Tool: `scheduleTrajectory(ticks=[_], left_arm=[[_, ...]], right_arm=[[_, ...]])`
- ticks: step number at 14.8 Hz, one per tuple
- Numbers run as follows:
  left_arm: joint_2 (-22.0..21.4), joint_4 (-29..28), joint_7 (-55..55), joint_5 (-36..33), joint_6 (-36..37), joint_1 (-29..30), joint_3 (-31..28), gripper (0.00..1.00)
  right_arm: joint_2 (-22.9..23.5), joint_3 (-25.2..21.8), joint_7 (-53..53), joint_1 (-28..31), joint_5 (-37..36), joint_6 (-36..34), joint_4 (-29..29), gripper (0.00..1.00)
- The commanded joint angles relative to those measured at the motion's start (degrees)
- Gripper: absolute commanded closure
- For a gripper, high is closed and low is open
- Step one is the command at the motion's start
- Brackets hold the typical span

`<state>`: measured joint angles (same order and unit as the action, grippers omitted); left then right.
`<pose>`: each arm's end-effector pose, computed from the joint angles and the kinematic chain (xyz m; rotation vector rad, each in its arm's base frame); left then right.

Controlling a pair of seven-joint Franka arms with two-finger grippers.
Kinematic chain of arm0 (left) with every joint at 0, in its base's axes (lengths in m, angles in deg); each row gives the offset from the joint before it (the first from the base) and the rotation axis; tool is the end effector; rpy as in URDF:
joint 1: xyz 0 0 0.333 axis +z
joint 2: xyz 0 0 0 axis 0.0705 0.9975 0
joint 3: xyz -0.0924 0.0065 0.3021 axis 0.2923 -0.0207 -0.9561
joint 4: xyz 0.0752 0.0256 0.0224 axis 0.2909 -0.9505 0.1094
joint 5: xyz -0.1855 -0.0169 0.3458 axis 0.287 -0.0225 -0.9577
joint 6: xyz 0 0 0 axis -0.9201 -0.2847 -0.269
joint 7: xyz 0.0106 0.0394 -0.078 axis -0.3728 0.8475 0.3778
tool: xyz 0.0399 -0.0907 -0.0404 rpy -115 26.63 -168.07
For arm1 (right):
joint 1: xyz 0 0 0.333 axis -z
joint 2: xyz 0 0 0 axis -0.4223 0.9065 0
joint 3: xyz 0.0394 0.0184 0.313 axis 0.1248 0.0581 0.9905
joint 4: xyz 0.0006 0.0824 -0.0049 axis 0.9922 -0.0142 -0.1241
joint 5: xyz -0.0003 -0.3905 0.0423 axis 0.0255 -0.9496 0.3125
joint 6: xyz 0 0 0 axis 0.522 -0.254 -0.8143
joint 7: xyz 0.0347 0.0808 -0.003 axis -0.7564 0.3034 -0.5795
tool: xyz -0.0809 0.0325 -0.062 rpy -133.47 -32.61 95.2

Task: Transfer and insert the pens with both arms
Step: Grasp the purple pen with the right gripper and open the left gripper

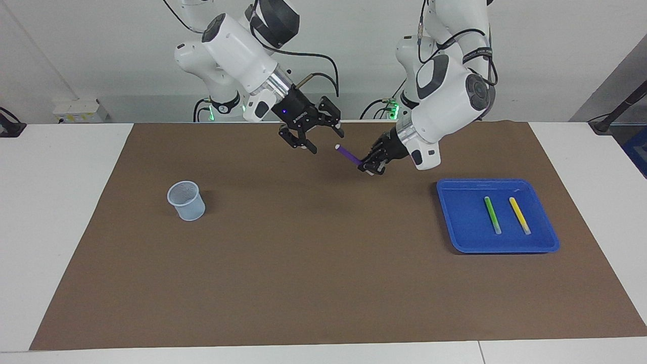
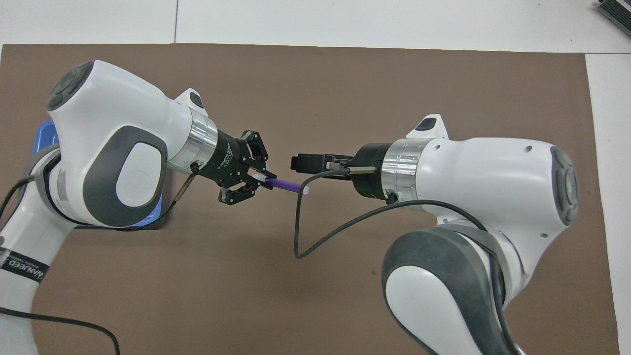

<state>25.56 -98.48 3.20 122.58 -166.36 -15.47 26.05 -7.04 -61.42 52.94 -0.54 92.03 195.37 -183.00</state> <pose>0.5403 -0.2825 0.5016 2.2725 1.5179 -0.6728 0.5267 0.2965 0.5474 -2.4175 0.0672 -0.2672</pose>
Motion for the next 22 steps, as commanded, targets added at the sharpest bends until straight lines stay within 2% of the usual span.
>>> scheduleTrajectory(ticks=[1, 7, 12, 14, 18, 22], left_arm=[[-2.19, -1.82, 1.66, 2.64, -0.62, -1.22, -0.51, 1.0], [-2.29, -2.26, 1.83, 2.82, -3.69, -1.75, -0.42, 1.0], [-2.29, -2.26, 1.83, 3.52, -4.83, -1.49, -0.42, 1.0], [-2.29, -2.26, 1.83, 3.52, -4.83, -1.31, -0.42, 1.0], [-2.37, -2.26, 1.92, 3.52, -4.75, -1.31, -0.42, 1.0], [-2.37, -2.18, 1.92, 3.52, -4.83, -1.23, -0.42, 1.0]], right_arm=[[0.36, -0.09, -3.27, -0.15, 1.92, 1.18, -0.27, 0.1], [0.97, -0.09, -4.33, -1.2, 1.92, 1.18, -0.53, 0.13], [0.8, -0.18, -4.51, -1.38, 1.57, -1.63, -0.53, 0.2], [0.8, -0.09, -4.33, -1.38, 1.57, -1.63, -0.53, 0.29], [0.88, -0.09, -4.07, -1.38, 1.57, -1.89, -0.53, 0.55], [0.88, -0.09, -3.98, -1.29, 1.57, -2.34, -0.44, 0.69]])
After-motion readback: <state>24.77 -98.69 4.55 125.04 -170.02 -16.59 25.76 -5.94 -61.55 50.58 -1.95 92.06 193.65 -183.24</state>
